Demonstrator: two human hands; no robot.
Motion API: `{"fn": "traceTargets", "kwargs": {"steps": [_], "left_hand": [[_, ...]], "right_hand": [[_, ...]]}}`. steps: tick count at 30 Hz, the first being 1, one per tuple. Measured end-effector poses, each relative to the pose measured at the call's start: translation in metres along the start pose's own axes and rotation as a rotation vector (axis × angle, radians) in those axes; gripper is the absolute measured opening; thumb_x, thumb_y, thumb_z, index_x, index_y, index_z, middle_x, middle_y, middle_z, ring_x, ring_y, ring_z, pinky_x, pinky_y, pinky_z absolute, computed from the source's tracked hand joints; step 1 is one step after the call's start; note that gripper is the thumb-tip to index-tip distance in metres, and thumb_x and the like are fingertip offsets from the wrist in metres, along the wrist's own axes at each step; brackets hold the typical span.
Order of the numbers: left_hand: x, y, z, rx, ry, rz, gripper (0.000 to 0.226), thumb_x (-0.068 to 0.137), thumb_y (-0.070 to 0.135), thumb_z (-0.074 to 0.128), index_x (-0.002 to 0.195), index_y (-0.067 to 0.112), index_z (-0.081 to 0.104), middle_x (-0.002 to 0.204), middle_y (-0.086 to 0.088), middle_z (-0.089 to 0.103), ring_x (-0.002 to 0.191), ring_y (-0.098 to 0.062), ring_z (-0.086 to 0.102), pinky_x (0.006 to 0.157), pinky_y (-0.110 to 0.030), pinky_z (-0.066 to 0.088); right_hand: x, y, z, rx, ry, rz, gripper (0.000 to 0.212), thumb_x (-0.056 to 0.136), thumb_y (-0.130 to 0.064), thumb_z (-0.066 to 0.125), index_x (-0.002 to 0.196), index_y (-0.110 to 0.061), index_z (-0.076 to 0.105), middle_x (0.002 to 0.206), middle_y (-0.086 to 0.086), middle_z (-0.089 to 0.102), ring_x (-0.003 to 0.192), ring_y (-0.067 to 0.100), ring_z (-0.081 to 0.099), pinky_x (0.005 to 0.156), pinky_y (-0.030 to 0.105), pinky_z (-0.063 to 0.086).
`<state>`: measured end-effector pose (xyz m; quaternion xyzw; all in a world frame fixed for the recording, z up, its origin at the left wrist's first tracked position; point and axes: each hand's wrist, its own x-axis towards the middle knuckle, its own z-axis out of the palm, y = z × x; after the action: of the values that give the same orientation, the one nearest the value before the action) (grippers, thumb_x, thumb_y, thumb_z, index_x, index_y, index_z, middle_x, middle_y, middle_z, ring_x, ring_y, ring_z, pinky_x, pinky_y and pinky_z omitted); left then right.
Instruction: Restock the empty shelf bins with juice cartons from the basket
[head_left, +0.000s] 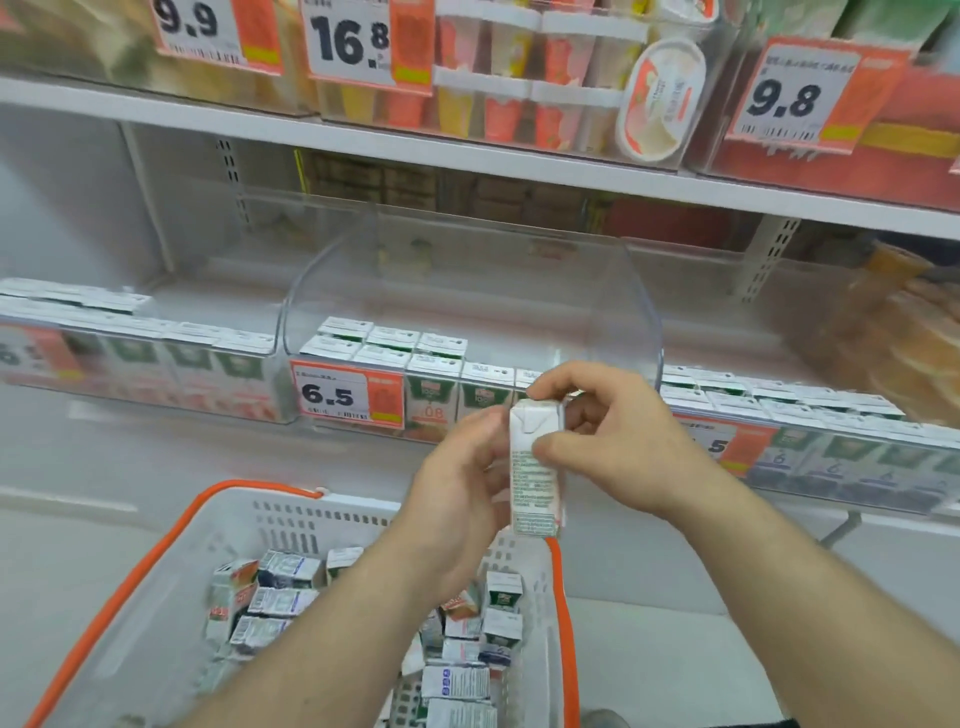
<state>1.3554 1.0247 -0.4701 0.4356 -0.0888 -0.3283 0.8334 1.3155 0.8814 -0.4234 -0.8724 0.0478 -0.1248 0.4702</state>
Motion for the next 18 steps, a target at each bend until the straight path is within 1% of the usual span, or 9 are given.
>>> {"fn": "traceTargets", "kwargs": {"steps": [2, 4, 6, 8, 10, 13, 14, 16, 18], "left_hand": [[-0.006, -0.002, -0.013, 0.192, -0.019, 0.066, 0.065, 0.06, 0.029, 0.077, 0.121, 0.013, 0.06, 0.096, -0.006, 0.07, 0.082, -0.018, 0.066, 0.065, -0.036, 0.052], [-0.007, -0.002, -0.021, 0.454, 0.033, 0.17, 0.058, 0.059, 0.027, 0.082, 0.113, 0.02, 0.062, 0.1, 0.002, 0.073, 0.09, -0.014, 0.068, 0.071, -0.029, 0.054], [-0.005, 0.005, -0.024, 0.578, 0.134, 0.281, 0.045, 0.064, 0.017, 0.085, 0.103, 0.023, 0.063, 0.091, 0.004, 0.073, 0.084, -0.011, 0.068, 0.069, -0.027, 0.056], [-0.003, 0.012, -0.028, 0.627, 0.22, 0.386, 0.041, 0.065, 0.018, 0.087, 0.096, 0.025, 0.061, 0.086, 0.003, 0.072, 0.077, -0.008, 0.066, 0.067, -0.028, 0.055], [-0.002, 0.021, -0.034, 0.715, 0.329, 0.467, 0.042, 0.062, 0.027, 0.088, 0.091, 0.028, 0.058, 0.086, 0.004, 0.069, 0.076, -0.007, 0.065, 0.064, -0.026, 0.053], [-0.005, 0.039, -0.047, 0.972, 0.461, 0.607, 0.04, 0.06, 0.03, 0.083, 0.088, 0.031, 0.055, 0.09, 0.008, 0.058, 0.082, -0.008, 0.057, 0.068, -0.032, 0.051], [-0.007, 0.046, -0.052, 1.065, 0.46, 0.665, 0.039, 0.062, 0.025, 0.082, 0.089, 0.03, 0.055, 0.091, 0.01, 0.054, 0.084, -0.007, 0.054, 0.069, -0.03, 0.048], [-0.011, 0.059, -0.064, 1.241, 0.423, 0.778, 0.036, 0.065, 0.022, 0.08, 0.092, 0.026, 0.057, 0.091, 0.012, 0.05, 0.086, -0.008, 0.05, 0.07, -0.025, 0.041], [-0.016, 0.072, -0.077, 1.342, 0.382, 0.83, 0.036, 0.06, 0.029, 0.074, 0.092, 0.024, 0.058, 0.09, 0.014, 0.048, 0.086, -0.008, 0.047, 0.07, -0.021, 0.035]], "right_hand": [[0.002, -0.003, 0.003, 0.124, -0.057, -0.026, 0.038, 0.057, -0.013, 0.07, 0.091, -0.026, 0.063, 0.084, -0.011, 0.063, 0.064, 0.008, 0.056, 0.06, 0.024, 0.048], [0.004, -0.006, 0.009, 0.194, -0.125, -0.061, 0.049, 0.057, -0.003, 0.069, 0.1, -0.024, 0.059, 0.098, -0.002, 0.061, 0.074, 0.009, 0.062, 0.066, 0.022, 0.052], [0.008, -0.01, 0.018, 0.225, -0.164, -0.086, 0.053, 0.063, 0.007, 0.065, 0.105, -0.024, 0.057, 0.107, 0.0, 0.061, 0.09, 0.011, 0.066, 0.077, 0.027, 0.056], [0.014, -0.015, 0.028, 0.209, -0.109, -0.122, 0.052, 0.065, 0.004, 0.06, 0.106, -0.027, 0.058, 0.111, -0.003, 0.063, 0.103, 0.01, 0.066, 0.087, 0.031, 0.056], [0.019, -0.023, 0.037, 0.205, 0.064, -0.115, 0.046, 0.061, -0.002, 0.057, 0.097, -0.03, 0.061, 0.105, -0.007, 0.066, 0.096, 0.01, 0.067, 0.08, 0.033, 0.057], [0.026, -0.037, 0.054, 0.158, 0.296, -0.068, 0.023, 0.07, -0.011, 0.064, 0.083, -0.029, 0.063, 0.088, -0.004, 0.067, 0.075, 0.025, 0.066, 0.064, 0.036, 0.055], [0.027, -0.041, 0.062, 0.177, 0.285, -0.024, 0.015, 0.07, -0.022, 0.067, 0.084, -0.027, 0.064, 0.087, -0.002, 0.068, 0.073, 0.027, 0.065, 0.063, 0.037, 0.055], [0.028, -0.052, 0.078, 0.258, 0.164, 0.083, 0.023, 0.073, -0.037, 0.072, 0.086, -0.019, 0.066, 0.085, 0.007, 0.07, 0.069, 0.025, 0.066, 0.058, 0.041, 0.055], [0.03, -0.062, 0.095, 0.257, 0.059, 0.103, 0.023, 0.083, -0.033, 0.071, 0.08, -0.012, 0.063, 0.074, 0.013, 0.069, 0.058, 0.025, 0.065, 0.049, 0.038, 0.052]]}}
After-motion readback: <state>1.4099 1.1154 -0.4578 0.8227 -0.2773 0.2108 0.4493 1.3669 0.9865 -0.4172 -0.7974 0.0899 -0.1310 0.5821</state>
